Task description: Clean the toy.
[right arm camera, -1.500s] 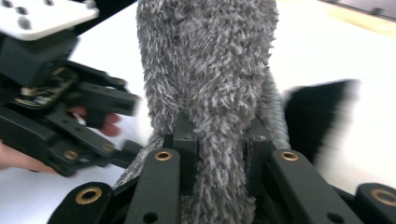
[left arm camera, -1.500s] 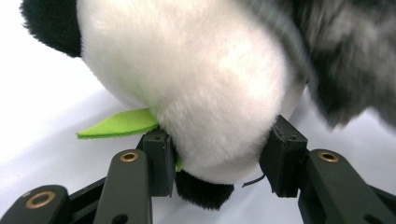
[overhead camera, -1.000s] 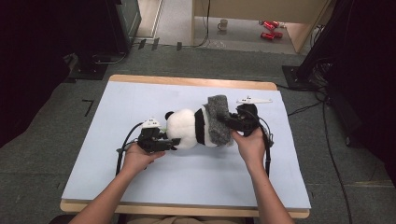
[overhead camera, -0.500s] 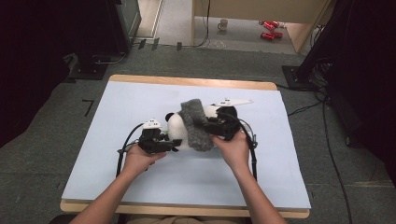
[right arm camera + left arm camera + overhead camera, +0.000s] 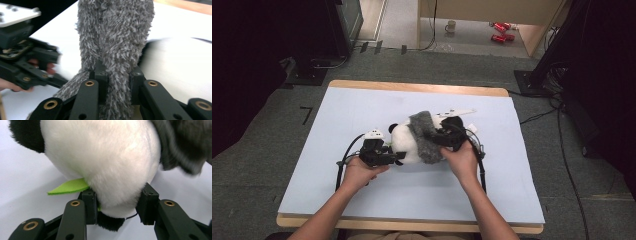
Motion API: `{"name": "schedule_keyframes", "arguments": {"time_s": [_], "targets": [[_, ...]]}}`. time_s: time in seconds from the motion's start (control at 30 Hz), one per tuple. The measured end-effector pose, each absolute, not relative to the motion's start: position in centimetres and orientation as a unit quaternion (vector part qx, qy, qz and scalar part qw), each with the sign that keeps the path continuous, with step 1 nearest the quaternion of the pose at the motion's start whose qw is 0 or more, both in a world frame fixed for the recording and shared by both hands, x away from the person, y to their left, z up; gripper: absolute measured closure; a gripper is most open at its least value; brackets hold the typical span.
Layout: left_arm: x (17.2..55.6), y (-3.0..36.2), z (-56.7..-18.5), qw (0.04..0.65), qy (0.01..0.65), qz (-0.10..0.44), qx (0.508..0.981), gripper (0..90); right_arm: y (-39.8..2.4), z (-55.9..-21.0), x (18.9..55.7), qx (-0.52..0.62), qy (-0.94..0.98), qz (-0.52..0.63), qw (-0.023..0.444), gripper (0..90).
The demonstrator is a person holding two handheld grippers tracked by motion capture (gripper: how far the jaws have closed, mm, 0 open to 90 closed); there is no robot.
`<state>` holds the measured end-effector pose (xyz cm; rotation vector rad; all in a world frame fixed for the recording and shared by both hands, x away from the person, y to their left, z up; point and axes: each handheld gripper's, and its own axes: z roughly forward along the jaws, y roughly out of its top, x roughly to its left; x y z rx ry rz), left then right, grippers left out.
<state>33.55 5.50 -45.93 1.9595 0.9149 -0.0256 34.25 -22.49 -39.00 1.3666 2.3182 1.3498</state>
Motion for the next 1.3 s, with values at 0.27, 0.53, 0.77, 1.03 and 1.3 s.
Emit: {"name": "schedule_keyframes", "arguments": {"time_s": [0.27,0.53,0.77,1.03,1.3], "targets": [[34.6,6.1,-46.4,0.467,0.376,-0.017,0.800,58.6,-26.5,-38.5,34.7,0.487,0.735,0.467,0.071,75.8],[35.6,6.8,-46.0,0.455,0.372,-0.016,0.809,58.7,-29.3,-38.5,34.6,0.517,0.713,0.466,0.080,75.6],[36.6,8.2,-46.0,0.444,0.376,-0.021,0.813,58.5,-30.8,-38.4,34.3,0.531,0.699,0.470,0.088,76.5],[36.9,8.4,-46.6,0.451,0.373,-0.027,0.810,56.2,-31.9,-36.9,34.1,0.527,0.661,0.527,0.085,76.4],[36.7,8.4,-46.8,0.449,0.372,-0.023,0.812,53.6,-29.7,-39.3,35.3,0.526,0.688,0.495,0.075,74.4]]}}
